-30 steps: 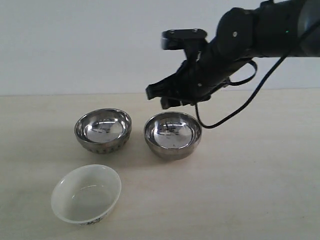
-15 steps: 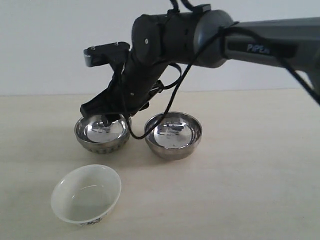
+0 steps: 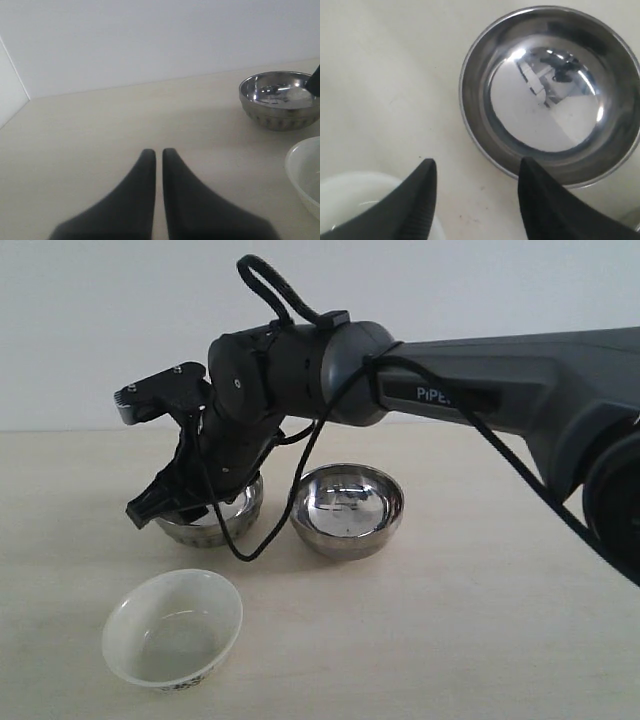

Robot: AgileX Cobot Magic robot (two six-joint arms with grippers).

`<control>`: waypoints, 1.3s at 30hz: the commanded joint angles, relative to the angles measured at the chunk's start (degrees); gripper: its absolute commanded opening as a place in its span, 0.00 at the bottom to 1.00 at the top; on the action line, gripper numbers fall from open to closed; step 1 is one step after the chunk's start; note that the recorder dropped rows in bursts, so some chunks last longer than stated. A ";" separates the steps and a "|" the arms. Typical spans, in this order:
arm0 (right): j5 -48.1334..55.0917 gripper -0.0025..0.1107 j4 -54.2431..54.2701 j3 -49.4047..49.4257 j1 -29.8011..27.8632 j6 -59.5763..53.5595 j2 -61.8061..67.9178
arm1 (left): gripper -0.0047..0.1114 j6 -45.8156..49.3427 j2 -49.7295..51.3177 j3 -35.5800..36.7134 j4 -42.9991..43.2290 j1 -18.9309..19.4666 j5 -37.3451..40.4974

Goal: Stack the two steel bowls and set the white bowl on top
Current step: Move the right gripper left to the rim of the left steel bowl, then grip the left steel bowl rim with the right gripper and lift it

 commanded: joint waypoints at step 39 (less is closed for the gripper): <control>-0.88 0.02 -7.04 -8.85 1.76 -6.33 10.85 | 0.07 -0.56 -0.22 0.20 -0.39 0.01 -0.34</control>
